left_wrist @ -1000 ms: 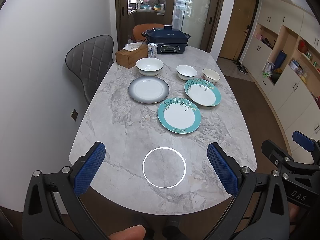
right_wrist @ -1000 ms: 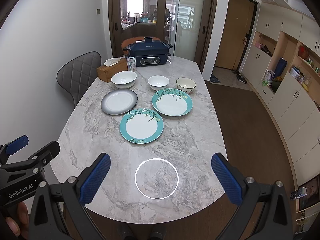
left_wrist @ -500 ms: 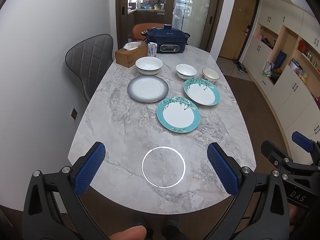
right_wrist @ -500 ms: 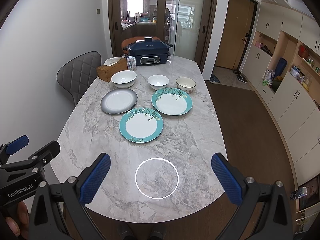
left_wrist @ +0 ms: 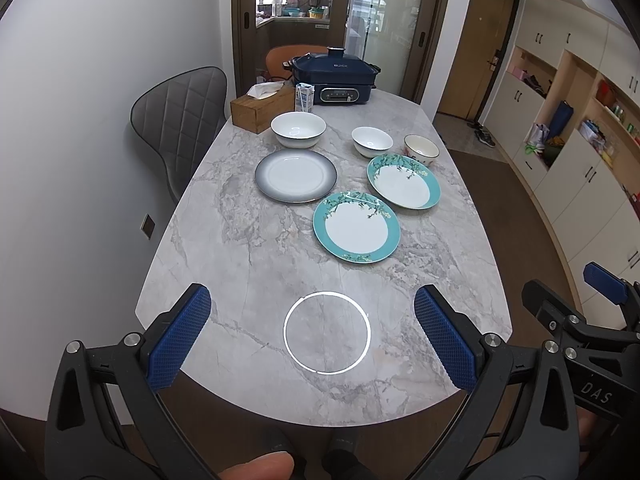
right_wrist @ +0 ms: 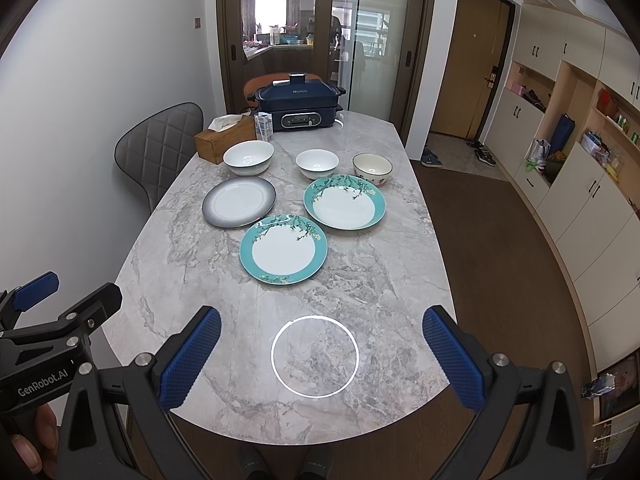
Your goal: Organize plates and bowls
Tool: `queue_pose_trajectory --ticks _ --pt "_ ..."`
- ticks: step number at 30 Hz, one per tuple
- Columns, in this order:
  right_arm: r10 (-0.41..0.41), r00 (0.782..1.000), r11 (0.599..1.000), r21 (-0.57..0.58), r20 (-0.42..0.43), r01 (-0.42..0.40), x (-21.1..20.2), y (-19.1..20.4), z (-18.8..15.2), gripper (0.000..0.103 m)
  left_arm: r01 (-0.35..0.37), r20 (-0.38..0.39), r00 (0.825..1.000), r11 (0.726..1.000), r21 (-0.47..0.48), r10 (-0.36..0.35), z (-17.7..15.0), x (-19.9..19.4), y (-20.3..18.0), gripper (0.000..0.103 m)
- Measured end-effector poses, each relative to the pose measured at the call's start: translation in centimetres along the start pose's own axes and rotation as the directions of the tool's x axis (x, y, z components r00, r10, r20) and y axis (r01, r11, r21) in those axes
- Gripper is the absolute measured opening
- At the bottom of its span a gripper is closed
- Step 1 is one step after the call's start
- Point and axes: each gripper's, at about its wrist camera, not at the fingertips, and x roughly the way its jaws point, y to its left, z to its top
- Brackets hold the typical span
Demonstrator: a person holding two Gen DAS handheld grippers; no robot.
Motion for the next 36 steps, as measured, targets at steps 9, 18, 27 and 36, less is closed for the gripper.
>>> queue_pose_trajectory --ticks 9,18,27,36 --pt "0.001 1.000 1.000 0.002 -0.002 -0.001 0.1 0.0 0.0 0.103 0.001 -0.001 1.000 1.000 -0.002 -0.001 -0.1 0.0 0.0 0.103" --pt "0.002 1.000 1.000 0.000 -0.002 -0.002 0.1 -0.1 0.0 0.103 0.000 -0.002 1.000 1.000 -0.002 0.000 -0.1 0.1 0.0 0.103" --pt "0.004 1.000 1.000 0.000 -0.002 -0.004 -0.1 -0.4 0.4 0.103 -0.004 -0.003 1.000 1.000 -0.005 0.004 -0.8 0.2 -0.3 0.103" --pt "0.021 1.000 1.000 -0.016 -0.011 -0.021 1.3 -0.2 -0.4 0.103 -0.030 -0.020 0.999 0.999 -0.032 0.029 -1.5 1.5 -0.8 0.103"
